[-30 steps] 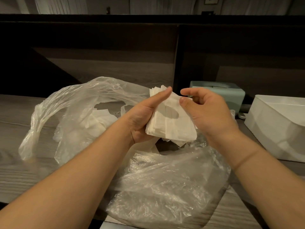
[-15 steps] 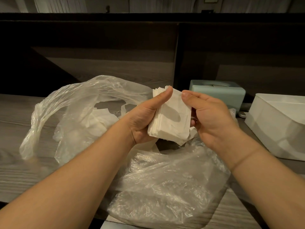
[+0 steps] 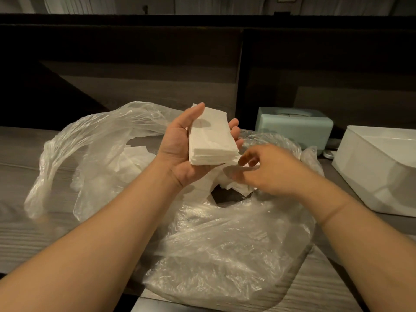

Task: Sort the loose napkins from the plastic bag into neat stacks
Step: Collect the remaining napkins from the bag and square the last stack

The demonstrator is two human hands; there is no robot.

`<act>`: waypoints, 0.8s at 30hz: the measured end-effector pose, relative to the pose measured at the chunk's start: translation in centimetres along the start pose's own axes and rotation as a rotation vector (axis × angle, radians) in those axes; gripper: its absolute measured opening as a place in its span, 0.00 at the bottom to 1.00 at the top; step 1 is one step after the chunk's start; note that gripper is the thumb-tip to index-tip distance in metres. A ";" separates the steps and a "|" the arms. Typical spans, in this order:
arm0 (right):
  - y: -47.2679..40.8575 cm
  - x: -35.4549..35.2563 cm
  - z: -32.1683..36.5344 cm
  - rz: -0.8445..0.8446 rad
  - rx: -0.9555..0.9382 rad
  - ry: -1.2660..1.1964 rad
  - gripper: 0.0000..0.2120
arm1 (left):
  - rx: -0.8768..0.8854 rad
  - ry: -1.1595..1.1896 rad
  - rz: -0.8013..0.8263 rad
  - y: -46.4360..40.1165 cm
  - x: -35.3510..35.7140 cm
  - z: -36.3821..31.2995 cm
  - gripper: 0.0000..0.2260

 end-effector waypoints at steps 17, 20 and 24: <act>-0.4 0.9 1.8 -0.145 -0.172 0.186 0.08 | -0.001 -0.068 -0.057 -0.1 -0.3 -0.1 0.27; -0.2 1.2 2.0 -0.091 -0.179 0.243 0.15 | -0.003 -0.067 -0.061 -0.1 -0.3 -0.1 0.27; -0.3 1.5 2.0 -0.092 -0.163 0.299 0.18 | -0.008 -0.077 -0.075 -0.1 -0.4 0.0 0.25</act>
Point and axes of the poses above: each hand's wrist, its own y-axis away from the middle knuckle, its own x-axis out of the palm, z = x × y, the point moved 7 cm from there along -y, towards the middle knuckle, and after that the axes turned 13 degrees about z, right-handed, at the moved point
